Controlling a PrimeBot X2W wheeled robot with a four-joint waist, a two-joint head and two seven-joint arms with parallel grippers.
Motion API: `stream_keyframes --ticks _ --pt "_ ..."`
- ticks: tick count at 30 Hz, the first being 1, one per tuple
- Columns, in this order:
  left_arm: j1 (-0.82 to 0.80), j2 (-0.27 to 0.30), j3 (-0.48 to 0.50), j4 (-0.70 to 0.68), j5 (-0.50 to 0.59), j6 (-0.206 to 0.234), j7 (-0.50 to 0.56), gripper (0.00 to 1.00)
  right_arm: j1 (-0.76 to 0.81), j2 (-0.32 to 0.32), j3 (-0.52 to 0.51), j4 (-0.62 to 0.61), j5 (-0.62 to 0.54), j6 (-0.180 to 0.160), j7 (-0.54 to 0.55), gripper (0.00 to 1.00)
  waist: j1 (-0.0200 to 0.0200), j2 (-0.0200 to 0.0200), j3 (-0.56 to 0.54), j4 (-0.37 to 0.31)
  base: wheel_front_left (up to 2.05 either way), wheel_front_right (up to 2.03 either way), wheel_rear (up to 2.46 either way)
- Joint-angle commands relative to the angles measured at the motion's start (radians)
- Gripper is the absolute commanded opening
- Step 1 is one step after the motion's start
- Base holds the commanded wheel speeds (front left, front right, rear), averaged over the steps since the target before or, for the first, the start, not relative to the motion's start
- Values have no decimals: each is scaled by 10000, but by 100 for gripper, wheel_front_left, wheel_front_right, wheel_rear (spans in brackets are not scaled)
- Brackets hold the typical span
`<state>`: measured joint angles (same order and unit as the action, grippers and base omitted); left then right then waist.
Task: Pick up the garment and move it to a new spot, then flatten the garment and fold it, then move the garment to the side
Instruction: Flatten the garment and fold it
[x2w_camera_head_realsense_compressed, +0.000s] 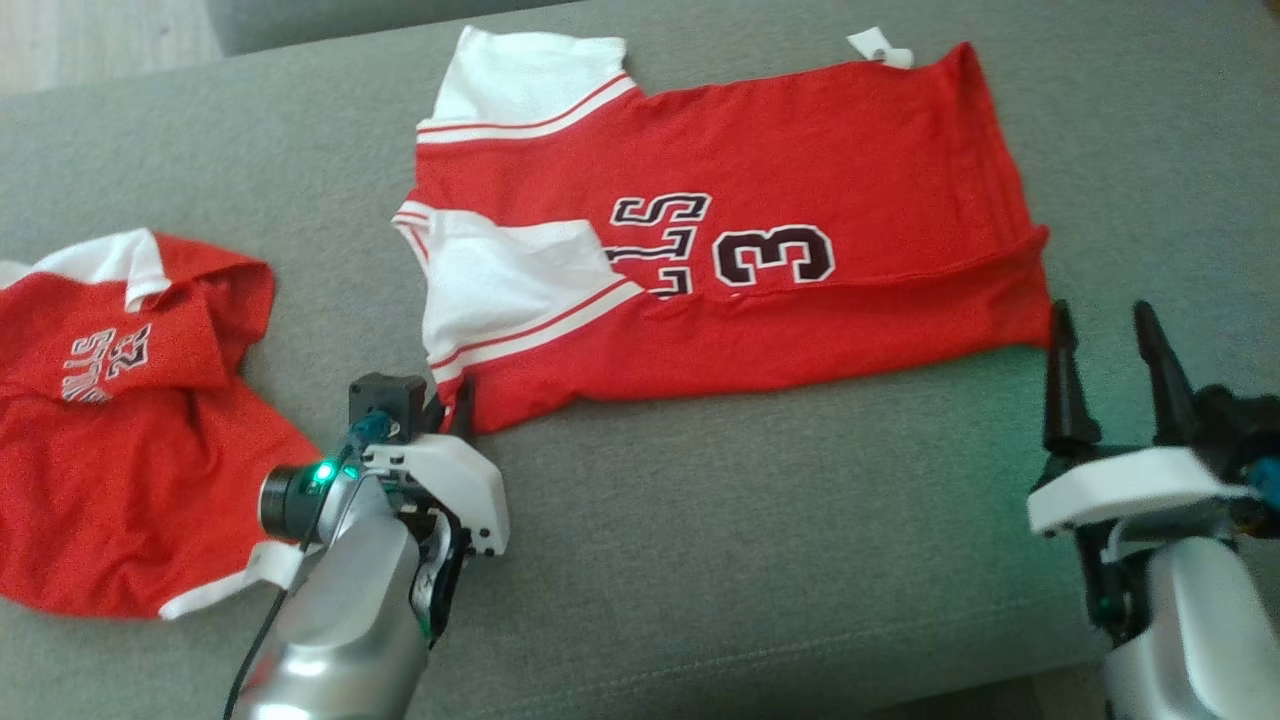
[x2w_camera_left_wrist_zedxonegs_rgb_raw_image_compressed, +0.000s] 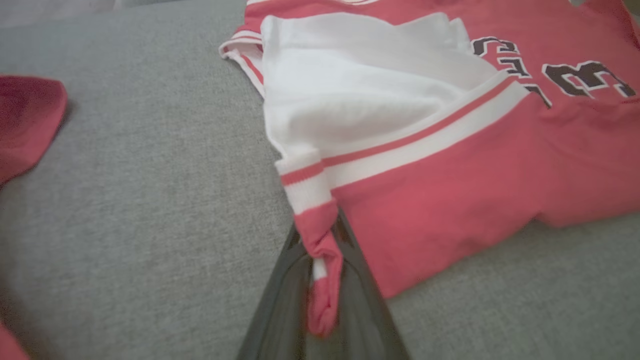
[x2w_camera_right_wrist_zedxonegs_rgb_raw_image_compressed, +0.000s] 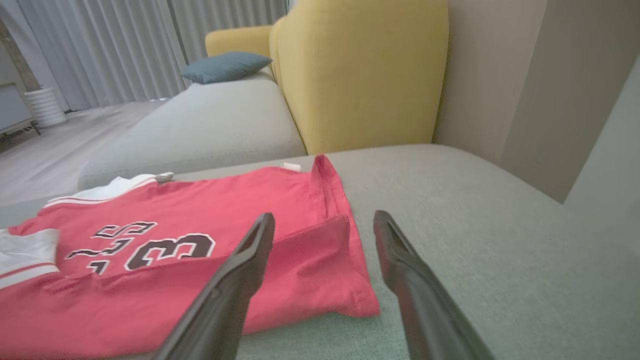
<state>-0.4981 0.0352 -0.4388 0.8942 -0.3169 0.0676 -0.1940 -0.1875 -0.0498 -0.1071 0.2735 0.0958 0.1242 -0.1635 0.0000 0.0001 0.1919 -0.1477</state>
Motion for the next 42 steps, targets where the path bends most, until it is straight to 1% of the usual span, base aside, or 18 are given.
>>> stream_keyframes --ticks 1,6,11,14,19,23,24,25,30,34,38,42 --pt "-200 151 203 -257 60 -3 -161 0 -407 -64 21 -108 44 65 184 100 0 -1 95 138 0 0 0" --pt "-434 151 -56 -1476 372 97 -627 0 -1103 -40 -933 1179 341 65 1349 100 0 -1 303 567 0 0 0" --pt "-257 170 -301 -3046 864 163 -672 0 -1878 -24 -1914 2293 381 65 2128 100 0 -1 529 914 0 0 0" --pt "-51 207 -355 -3656 1008 176 -675 0 -2278 -18 -2376 2850 232 65 2425 100 0 -1 649 1040 0 0 0" --pt "96 301 -361 -4227 1156 207 -676 0 -2813 -10 -2774 3633 27 65 2731 100 0 -1 836 1120 0 0 0" --pt "117 370 -313 -4462 1206 248 -677 0 -3162 -8 -2848 4191 52 65 2902 100 0 -1 958 1111 0 0 0" --pt "137 403 -294 -4491 1210 261 -677 0 -3296 -7 -2755 4438 220 65 2927 22 0 -1 982 1091 0 0 0" --pt "148 423 -288 -4472 1209 264 -677 0 -3341 -7 -2694 4512 264 65 2883 0 0 -1 983 1076 0 0 0" --pt "271 525 -237 -4230 1137 283 -677 0 -3360 -26 -2403 4536 350 65 2458 0 0 -1 797 945 0 0 0" --pt "496 606 -135 -3885 961 307 -674 0 -3142 -158 -2270 4340 515 65 2232 0 0 -1 413 846 0 0 0" --pt "802 677 -82 -3584 787 271 -662 0 -2808 -215 -2233 4113 769 65 2221 0 0 -1 0 778 0 0 0" --pt "1302 791 -45 -3407 606 239 -664 0 -2149 -225 -2133 3596 1099 65 2368 0 0 -1 -568 708 0 0 0"
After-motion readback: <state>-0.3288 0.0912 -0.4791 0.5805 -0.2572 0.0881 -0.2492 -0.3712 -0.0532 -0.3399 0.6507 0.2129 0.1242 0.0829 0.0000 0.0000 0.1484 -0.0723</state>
